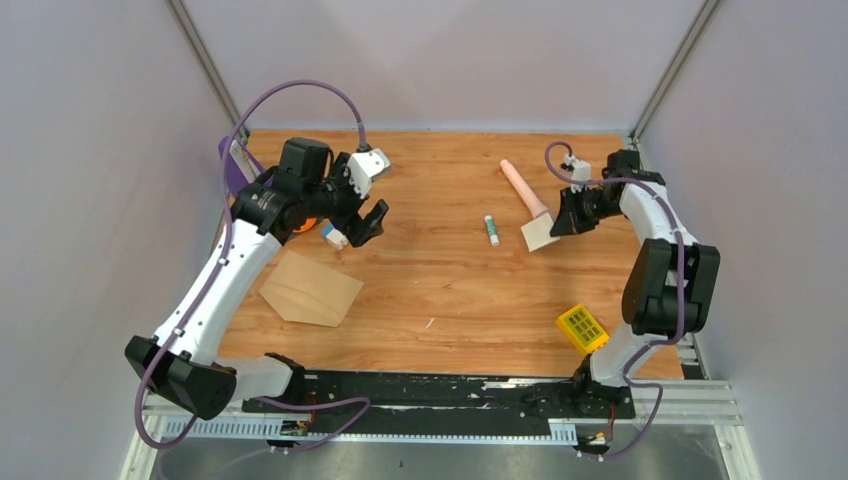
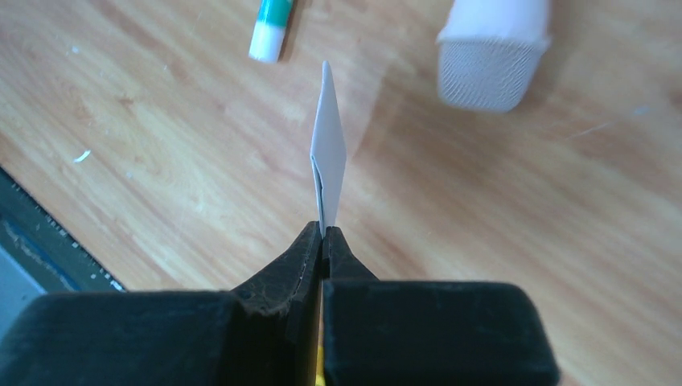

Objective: Place the letter into the envelope and seal it
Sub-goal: Place the letter at the center of the board.

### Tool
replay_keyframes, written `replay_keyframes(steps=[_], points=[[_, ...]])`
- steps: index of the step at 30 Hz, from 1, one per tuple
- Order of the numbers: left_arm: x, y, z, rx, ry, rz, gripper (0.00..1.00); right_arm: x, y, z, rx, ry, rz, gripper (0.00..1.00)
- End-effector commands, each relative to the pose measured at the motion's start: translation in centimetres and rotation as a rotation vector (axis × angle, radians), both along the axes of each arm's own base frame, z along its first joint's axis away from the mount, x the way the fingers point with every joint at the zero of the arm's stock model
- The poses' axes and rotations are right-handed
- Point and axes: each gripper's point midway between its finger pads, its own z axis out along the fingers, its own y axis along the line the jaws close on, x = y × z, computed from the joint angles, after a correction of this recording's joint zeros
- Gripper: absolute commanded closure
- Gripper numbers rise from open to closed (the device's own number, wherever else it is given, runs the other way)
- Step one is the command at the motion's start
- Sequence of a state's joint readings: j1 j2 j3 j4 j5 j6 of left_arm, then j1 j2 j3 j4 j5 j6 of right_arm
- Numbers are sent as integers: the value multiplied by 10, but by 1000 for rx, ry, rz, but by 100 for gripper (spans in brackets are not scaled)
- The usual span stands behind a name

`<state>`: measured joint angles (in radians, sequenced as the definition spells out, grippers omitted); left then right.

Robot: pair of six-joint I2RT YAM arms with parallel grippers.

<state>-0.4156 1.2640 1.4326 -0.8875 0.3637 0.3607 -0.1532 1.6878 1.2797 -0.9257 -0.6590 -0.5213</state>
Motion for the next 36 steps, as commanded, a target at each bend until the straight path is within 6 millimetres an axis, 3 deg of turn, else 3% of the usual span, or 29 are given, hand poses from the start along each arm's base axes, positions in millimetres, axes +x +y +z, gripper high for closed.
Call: replay_keyframes(steps=[1,6,14,27,33,36], points=[[2,1,8,-24,-34,16,0,42,-4,16,-51,-72,-5,100],[1,2,5,-20,-32,19,0,72,-5,15,-40,-33,3,99],[-1,3,4,-23,-38,16,0,90,0,18,17,22,28,96],[-2,3,2,-26,-36,15,0,94,-8,-4,-24,73,3,86],[-3,2,2,-28,-38,12,0,97,-10,-1,-39,56,-5,83],[-3,3,2,-29,-38,11,0,99,-13,0,-60,41,-13,77]])
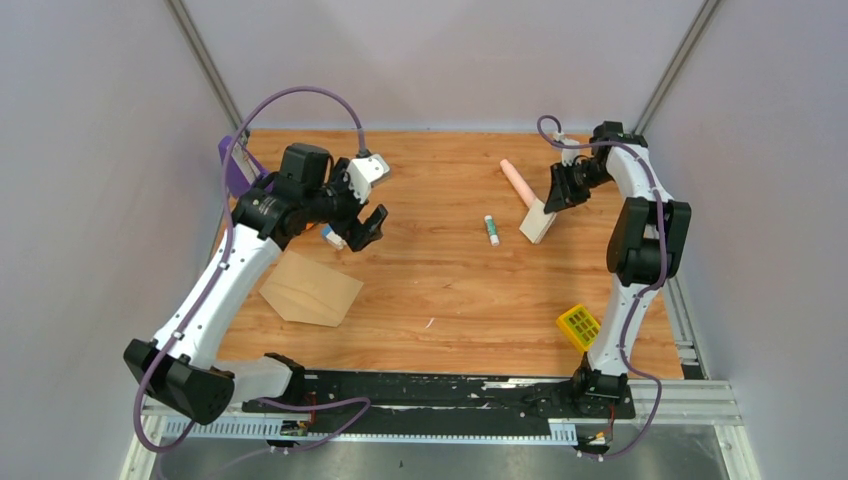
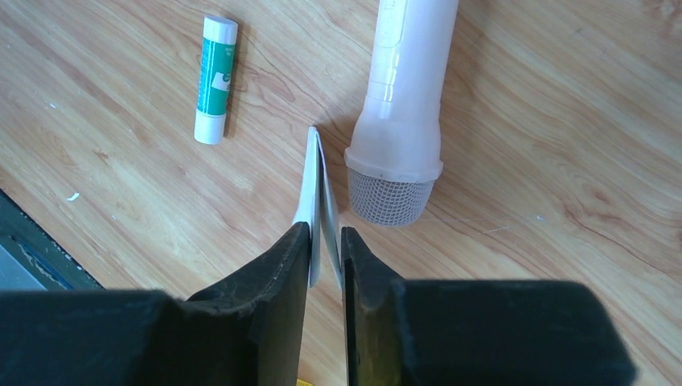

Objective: Place the letter into the envelope and seal it
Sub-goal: Place the letter at the center of the board.

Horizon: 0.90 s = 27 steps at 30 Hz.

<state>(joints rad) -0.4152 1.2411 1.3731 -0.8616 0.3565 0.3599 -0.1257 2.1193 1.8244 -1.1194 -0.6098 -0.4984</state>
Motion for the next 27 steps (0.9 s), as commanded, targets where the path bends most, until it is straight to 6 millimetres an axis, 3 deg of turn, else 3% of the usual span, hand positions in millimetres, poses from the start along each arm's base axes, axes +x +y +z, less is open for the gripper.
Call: replay_keyframes(steps=[1,14,19,23,27], points=[[0,0,14,-37,-47,4,0,10,-6,15,-39,-63,-10,74],[-3,0,16,-40,-51,-1,0,22,-22,35,-140,-167,-46,49],[-2,0,16,-39,-54,2,0,27,-24,60,-151,-240,-59,40],[-1,2,17,-31,-62,6,0,28,-22,86,-146,-301,-72,39],[0,11,16,15,-80,23,0,16,-4,121,-71,-365,-61,39]])
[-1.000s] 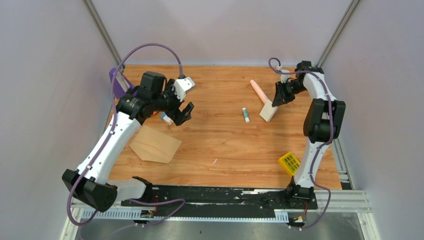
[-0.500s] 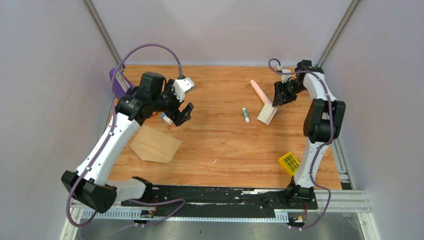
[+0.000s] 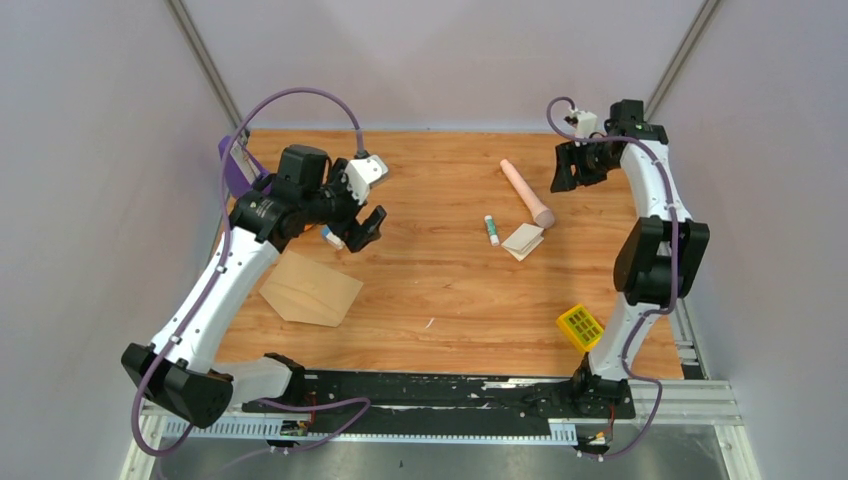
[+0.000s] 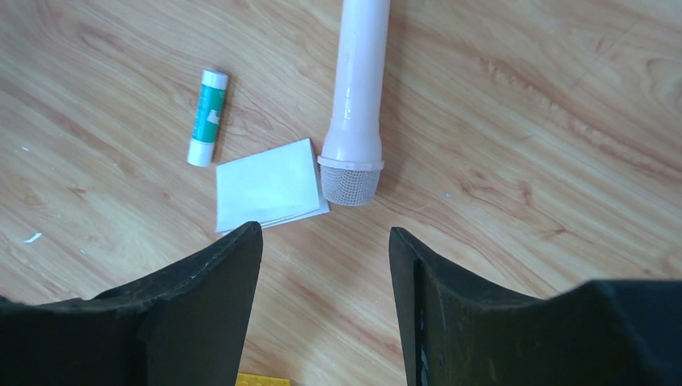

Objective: Place the letter into the envelope and seal it
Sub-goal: Place the letter at the center of the board.

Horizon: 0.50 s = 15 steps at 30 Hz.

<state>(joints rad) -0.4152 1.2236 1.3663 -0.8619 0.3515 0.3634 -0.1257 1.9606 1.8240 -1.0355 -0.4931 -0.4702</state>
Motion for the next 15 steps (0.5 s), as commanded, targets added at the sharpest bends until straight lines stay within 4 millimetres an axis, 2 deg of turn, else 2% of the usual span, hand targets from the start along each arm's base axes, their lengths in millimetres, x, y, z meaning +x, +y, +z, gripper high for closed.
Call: replay_keyframes(steps=[1,4,7,10,12,15], points=[[2,12,12,37,-68,23,0,-8,26,70,78,-169,39,39],[4,28,-1,120,-71,57,0,-36,68,92,132,-214,150,39],[6,49,-11,192,-76,96,0,-69,120,109,163,-280,300,38],[6,73,-28,260,-63,137,0,-100,161,117,183,-339,427,37],[6,90,-39,301,-50,157,0,-117,182,123,211,-368,494,36],[-1,104,-59,365,-20,127,0,-137,203,131,271,-389,566,36]])
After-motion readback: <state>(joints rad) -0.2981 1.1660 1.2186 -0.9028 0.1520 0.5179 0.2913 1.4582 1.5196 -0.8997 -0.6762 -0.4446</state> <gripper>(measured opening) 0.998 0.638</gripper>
